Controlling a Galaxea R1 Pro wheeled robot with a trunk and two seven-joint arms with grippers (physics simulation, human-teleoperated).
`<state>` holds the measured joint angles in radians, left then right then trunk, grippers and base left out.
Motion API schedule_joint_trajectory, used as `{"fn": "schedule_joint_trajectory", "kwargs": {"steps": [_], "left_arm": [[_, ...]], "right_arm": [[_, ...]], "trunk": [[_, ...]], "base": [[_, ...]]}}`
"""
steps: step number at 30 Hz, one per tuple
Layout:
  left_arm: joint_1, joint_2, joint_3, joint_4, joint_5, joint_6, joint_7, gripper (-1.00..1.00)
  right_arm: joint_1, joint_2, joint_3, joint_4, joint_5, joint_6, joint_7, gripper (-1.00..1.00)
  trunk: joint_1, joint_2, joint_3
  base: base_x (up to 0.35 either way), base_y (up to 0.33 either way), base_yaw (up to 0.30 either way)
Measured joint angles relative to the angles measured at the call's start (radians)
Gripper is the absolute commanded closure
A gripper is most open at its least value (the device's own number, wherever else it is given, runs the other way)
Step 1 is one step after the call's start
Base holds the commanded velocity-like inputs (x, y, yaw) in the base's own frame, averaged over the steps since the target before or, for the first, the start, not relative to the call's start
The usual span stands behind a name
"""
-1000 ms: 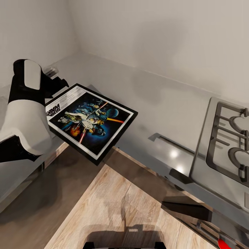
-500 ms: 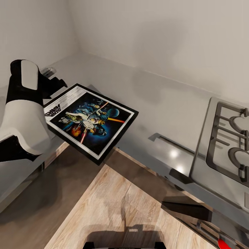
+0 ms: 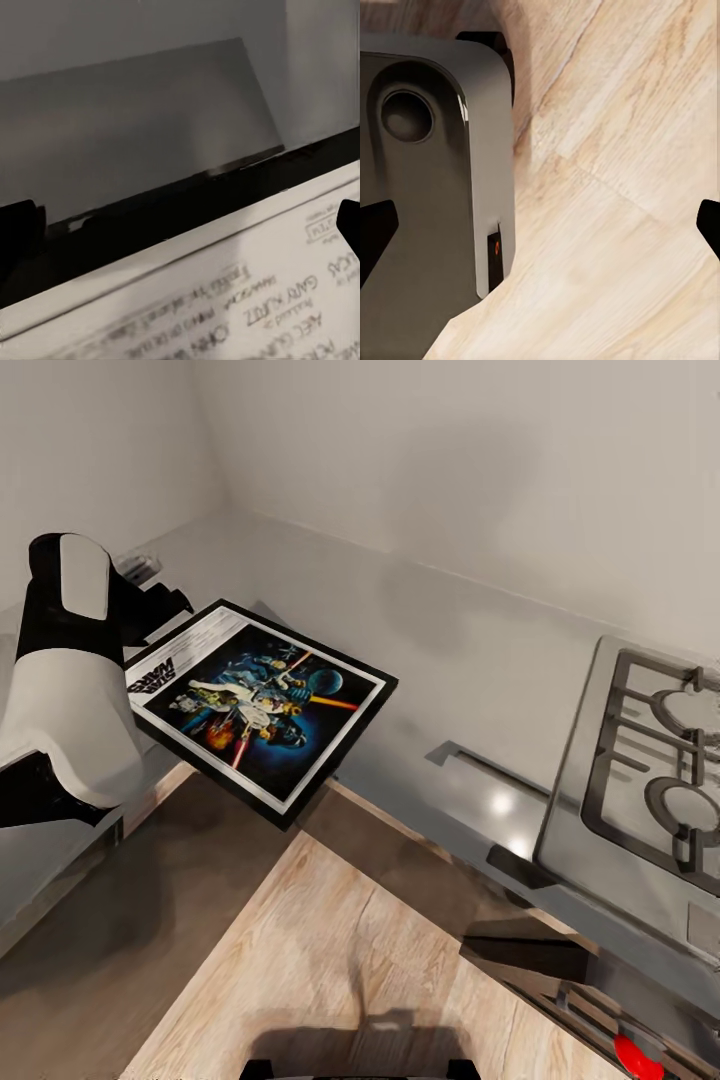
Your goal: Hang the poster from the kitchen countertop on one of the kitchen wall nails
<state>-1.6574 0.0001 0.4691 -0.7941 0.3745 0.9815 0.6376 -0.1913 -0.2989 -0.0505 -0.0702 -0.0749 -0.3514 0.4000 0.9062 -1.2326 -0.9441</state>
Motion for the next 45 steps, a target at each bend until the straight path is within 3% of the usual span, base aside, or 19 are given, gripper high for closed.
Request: {"fn": "schedule_joint_trajectory", "kwargs": {"steps": [45], "left_arm": [[0.001, 0.0, 0.0, -0.009, -0.001, 0.002, -0.002, -1.0]], "right_arm": [[0.0, 0.0, 0.0, 0.0, 0.0, 0.0, 0.0, -1.0]], "trunk": [[0.0, 0.0, 0.0]], "base": [[-0.031, -0.056, 0.0]]}}
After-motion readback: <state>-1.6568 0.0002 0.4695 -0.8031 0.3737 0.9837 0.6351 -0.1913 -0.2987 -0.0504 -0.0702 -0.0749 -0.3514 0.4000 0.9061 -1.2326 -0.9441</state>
